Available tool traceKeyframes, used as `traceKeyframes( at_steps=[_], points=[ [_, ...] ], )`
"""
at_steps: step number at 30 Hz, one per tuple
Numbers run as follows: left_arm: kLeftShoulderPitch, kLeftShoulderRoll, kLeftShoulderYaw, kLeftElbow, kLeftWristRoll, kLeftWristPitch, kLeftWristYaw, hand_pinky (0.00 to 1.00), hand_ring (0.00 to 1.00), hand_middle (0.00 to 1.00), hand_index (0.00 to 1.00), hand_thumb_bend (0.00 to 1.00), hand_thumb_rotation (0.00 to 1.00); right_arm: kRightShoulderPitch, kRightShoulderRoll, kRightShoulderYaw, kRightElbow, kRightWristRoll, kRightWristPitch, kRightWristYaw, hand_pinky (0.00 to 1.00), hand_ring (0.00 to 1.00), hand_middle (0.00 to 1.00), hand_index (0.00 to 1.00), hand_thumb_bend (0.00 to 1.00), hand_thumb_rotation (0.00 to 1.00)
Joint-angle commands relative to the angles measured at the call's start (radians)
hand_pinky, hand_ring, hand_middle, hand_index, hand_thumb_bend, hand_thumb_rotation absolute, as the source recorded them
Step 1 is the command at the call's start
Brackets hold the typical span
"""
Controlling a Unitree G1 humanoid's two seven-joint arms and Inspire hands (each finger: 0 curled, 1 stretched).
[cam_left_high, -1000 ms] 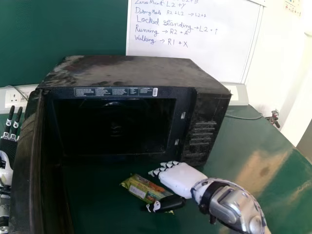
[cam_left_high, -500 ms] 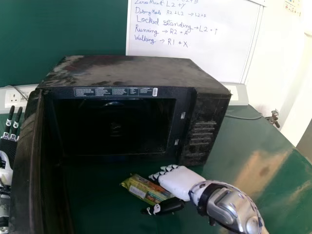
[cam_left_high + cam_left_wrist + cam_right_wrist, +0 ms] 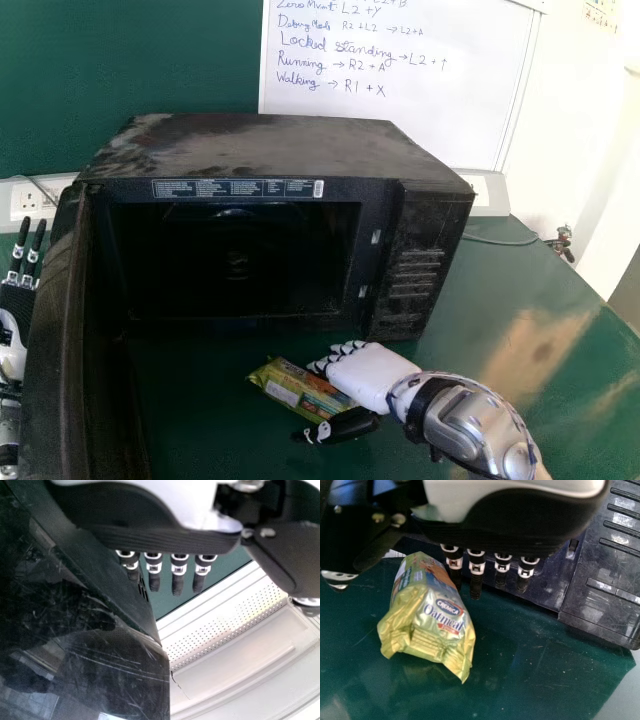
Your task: Put biscuit inside oven
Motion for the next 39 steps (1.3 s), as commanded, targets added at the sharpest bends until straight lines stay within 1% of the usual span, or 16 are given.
traceKeyframes(
  at_steps=[1, 3, 7, 12, 15, 24, 27, 31, 34, 36, 39],
  points=[
    [0.059, -0.058, 0.005, 0.04, -0.011, 0.016, -0.002, 0.0, 0.04, 0.4, 0.88, 0.23, 1.0, -0.014, -0.001, 0.006, 0.004, -0.001, -0.008, -0.001, 1.0, 0.93, 0.93, 0.96, 1.0, 0.5],
    [0.059, -0.053, 0.004, 0.044, -0.01, 0.025, -0.006, 0.0, 0.04, 0.4, 0.88, 0.23, 1.0, -0.015, 0.0, 0.007, 0.002, -0.002, -0.006, 0.007, 1.0, 0.94, 0.93, 0.96, 1.0, 0.49],
    [0.058, -0.052, 0.004, 0.045, -0.008, 0.019, -0.011, 0.0, 0.04, 0.4, 0.88, 0.24, 1.0, -0.014, 0.002, 0.007, 0.001, -0.005, -0.004, 0.006, 1.0, 0.93, 0.93, 0.96, 1.0, 0.49],
    [0.059, -0.051, 0.004, 0.045, -0.008, 0.021, -0.015, 0.0, 0.05, 0.42, 0.88, 0.22, 1.0, -0.013, 0.004, 0.013, -0.004, -0.017, 0.0, 0.016, 1.0, 0.94, 0.93, 0.96, 1.0, 0.49],
    [0.057, -0.05, 0.004, 0.049, -0.007, 0.013, -0.026, 0.0, 0.05, 0.42, 0.88, 0.23, 1.0, -0.011, 0.008, 0.011, -0.002, -0.013, 0.001, 0.017, 1.0, 0.94, 0.93, 0.96, 1.0, 0.48],
    [0.061, -0.059, 0.004, 0.036, -0.008, 0.015, -0.005, 0.0, 0.05, 0.41, 0.86, 0.24, 1.0, -0.009, 0.017, 0.018, 0.0, -0.02, 0.006, 0.031, 1.0, 0.94, 0.94, 0.96, 1.0, 0.47],
    [0.06, -0.058, 0.004, 0.039, -0.008, 0.013, -0.008, 0.0, 0.03, 0.4, 0.87, 0.23, 1.0, -0.012, 0.02, 0.027, 0.002, -0.037, 0.01, 0.032, 1.0, 0.94, 0.94, 0.97, 1.0, 0.46],
    [0.061, -0.06, 0.005, 0.038, -0.01, 0.016, -0.006, 0.0, 0.04, 0.4, 0.87, 0.22, 1.0, -0.014, 0.027, 0.041, 0.001, -0.065, 0.016, 0.031, 1.0, 0.94, 0.93, 0.97, 1.0, 0.45],
    [0.062, -0.059, 0.004, 0.037, -0.01, 0.022, -0.003, 0.0, 0.04, 0.4, 0.88, 0.23, 1.0, -0.011, 0.036, 0.048, 0.002, -0.085, 0.026, 0.027, 1.0, 0.94, 0.93, 0.97, 1.0, 0.43],
    [0.06, -0.053, 0.003, 0.043, -0.011, 0.033, -0.016, 0.0, 0.04, 0.4, 0.88, 0.23, 1.0, -0.008, 0.042, 0.053, 0.004, -0.098, 0.029, 0.02, 1.0, 0.94, 0.93, 0.97, 1.0, 0.41],
    [0.062, -0.058, 0.005, 0.036, -0.01, 0.024, -0.008, 0.0, 0.04, 0.41, 0.88, 0.23, 1.0, -0.005, 0.055, 0.06, 0.001, -0.132, 0.042, 0.022, 1.0, 0.94, 0.93, 0.97, 1.0, 0.39]
  ],
)
